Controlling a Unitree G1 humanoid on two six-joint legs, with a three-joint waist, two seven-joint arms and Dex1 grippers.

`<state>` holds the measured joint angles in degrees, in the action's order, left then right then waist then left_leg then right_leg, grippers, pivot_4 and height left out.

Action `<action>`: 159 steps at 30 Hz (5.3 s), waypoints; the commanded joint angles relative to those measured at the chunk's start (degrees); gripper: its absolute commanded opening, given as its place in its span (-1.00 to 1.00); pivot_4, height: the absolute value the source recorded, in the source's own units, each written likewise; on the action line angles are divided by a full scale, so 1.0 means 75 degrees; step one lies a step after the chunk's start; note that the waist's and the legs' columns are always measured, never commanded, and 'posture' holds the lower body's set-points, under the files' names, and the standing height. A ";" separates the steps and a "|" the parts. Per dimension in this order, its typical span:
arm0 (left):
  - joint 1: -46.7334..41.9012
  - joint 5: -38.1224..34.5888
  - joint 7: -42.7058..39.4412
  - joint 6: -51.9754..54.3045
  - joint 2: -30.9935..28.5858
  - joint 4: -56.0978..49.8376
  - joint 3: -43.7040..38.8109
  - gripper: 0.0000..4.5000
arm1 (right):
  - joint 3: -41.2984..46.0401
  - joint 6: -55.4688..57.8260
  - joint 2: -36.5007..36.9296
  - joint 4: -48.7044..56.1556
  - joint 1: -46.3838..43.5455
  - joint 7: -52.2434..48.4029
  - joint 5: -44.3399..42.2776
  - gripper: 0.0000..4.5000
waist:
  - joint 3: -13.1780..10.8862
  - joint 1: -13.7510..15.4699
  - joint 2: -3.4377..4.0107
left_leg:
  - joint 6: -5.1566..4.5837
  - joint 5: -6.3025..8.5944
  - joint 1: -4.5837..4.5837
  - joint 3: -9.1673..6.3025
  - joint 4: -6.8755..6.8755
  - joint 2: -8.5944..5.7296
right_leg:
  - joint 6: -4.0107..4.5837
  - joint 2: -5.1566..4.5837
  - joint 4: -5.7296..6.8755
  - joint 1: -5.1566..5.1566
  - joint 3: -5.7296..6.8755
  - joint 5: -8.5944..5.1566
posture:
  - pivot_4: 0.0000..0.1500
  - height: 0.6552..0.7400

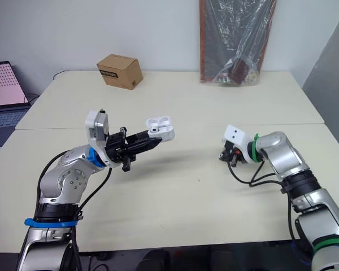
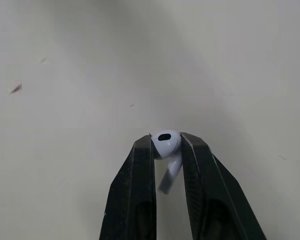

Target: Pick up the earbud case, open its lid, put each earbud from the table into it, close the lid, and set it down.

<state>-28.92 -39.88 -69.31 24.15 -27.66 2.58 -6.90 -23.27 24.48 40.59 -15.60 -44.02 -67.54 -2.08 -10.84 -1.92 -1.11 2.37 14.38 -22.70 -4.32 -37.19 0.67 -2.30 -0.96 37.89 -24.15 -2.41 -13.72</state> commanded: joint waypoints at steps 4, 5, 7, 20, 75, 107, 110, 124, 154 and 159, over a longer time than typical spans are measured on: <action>0.0070 -0.0118 -0.0036 -0.0069 0.0017 -0.0355 -0.0039 -0.68 | -0.0264 -0.0787 0.0634 0.0584 0.0373 -0.1315 0.0218 -0.84 | 0.0000 0.0005 0.0000 | 0.0000 0.0000 0.0000 0.0000 -0.0009 0.0000 | 0.0000 0.0000 0.0003 0.0001 -0.0001 0.0000 | 1.00 1.00; 0.0097 -0.0131 -0.0042 -0.0056 0.0008 -0.0385 -0.0042 -0.68 | -0.0278 -0.0855 0.0692 0.0636 0.0433 -0.1412 0.0247 -0.84 | 0.0000 0.0005 0.0000 | 0.0000 0.0000 -0.0001 -0.0001 -0.0009 0.0000 | 0.0000 0.0000 0.0004 0.0001 -0.0001 0.0000 | 1.00 1.00; 0.0134 -0.0151 -0.0055 -0.0030 -0.0009 -0.0422 -0.0043 -0.68 | -0.0284 -0.0987 0.0731 0.0658 0.0482 -0.1524 0.0296 -0.84 | 0.0000 -0.0003 0.0000 | 0.0001 0.0000 0.0001 0.0000 -0.0009 0.0000 | 0.0000 -0.0001 0.0004 0.0001 -0.0002 0.0000 | 1.00 1.00; 0.0109 -0.0174 -0.0171 0.0081 -0.0048 -0.0420 -0.0001 -0.68 | -0.0243 -0.1011 0.0688 0.0673 0.0522 -0.1510 0.0680 0.07 | 0.0000 0.0002 0.0000 | 0.0003 -0.0002 0.0002 -0.0002 -0.0044 0.0000 | 0.0000 -0.0001 0.0014 0.0011 -0.0001 0.0000 | 1.00 1.00; -0.0018 -0.0076 -0.0463 -0.0099 0.0046 -0.0147 0.0087 -0.68 | -0.3671 0.4129 0.0341 0.3255 -0.1458 -0.2196 0.3923 -0.48 | 0.0000 0.0005 0.0000 | 0.0003 0.0000 -0.0014 -0.0012 -0.0088 -0.0002 | -0.0002 -0.0001 0.0020 0.0012 0.0006 0.0000 | 1.00 1.00; 0.0080 -0.0021 -0.0471 -0.0259 0.0075 -0.0117 0.0097 -0.68 | -0.2895 0.4044 0.0863 0.4124 -0.1152 -0.2177 0.3543 -0.83 | 0.0000 0.0008 0.0000 | 0.0003 0.0000 -0.0018 -0.0013 -0.0088 -0.0002 | -0.0002 -0.0003 0.0019 0.0011 0.0007 0.0000 | 1.00 1.00; 0.0021 0.0025 -0.0529 -0.0361 0.0094 0.0073 0.0090 -0.68 | -0.1820 0.4488 0.0888 0.4647 -0.1012 -0.2025 0.2927 -0.83 | 0.0000 0.0011 0.0000 | 0.0003 0.0000 -0.0020 -0.0012 -0.0088 -0.0004 | -0.0002 -0.0005 0.0018 0.0008 0.0007 0.0000 | 1.00 1.00; -0.0346 0.0451 -0.0903 -0.1064 0.0411 0.1394 0.0238 -0.68 | 0.3261 0.7807 -0.2157 0.6977 -0.0030 -0.0043 -0.0388 -0.83 | 0.0001 0.0013 -0.0001 | 0.0002 0.0000 -0.0018 -0.0018 -0.0087 -0.0002 | -0.0001 0.0001 0.0030 0.0010 0.0010 0.0000 | 1.00 1.00; -0.0910 0.0454 -0.0564 -0.0807 0.0660 0.1511 0.0127 -0.68 | 0.3374 0.6355 -0.4780 0.6502 -0.0437 0.5038 -0.1867 -0.83 | 0.0001 -0.0015 0.0000 | 0.0002 0.0000 -0.0020 -0.0023 -0.0081 -0.0005 | 0.0000 -0.0003 0.0037 0.0005 0.0012 0.0001 | 1.00 1.00; -0.0939 0.0437 -0.0576 -0.0786 0.0612 0.1482 0.0094 -0.68 | 0.3324 0.6228 -0.4528 0.6448 -0.0308 0.5199 -0.2092 -0.83 | 0.0001 -0.0014 0.0000 | 0.0002 0.0000 -0.0020 -0.0021 -0.0079 -0.0005 | 0.0000 -0.0003 0.0034 0.0005 0.0011 0.0001 | 1.00 1.00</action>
<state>-34.50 -35.47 -73.28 18.45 -22.48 16.12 -4.88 1.56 72.87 6.42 32.03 -45.91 -29.07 -16.75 -10.84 -2.02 -1.11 2.38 14.38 -22.85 -4.48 -37.78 0.64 -2.30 -0.98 38.15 -24.11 -2.32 -13.72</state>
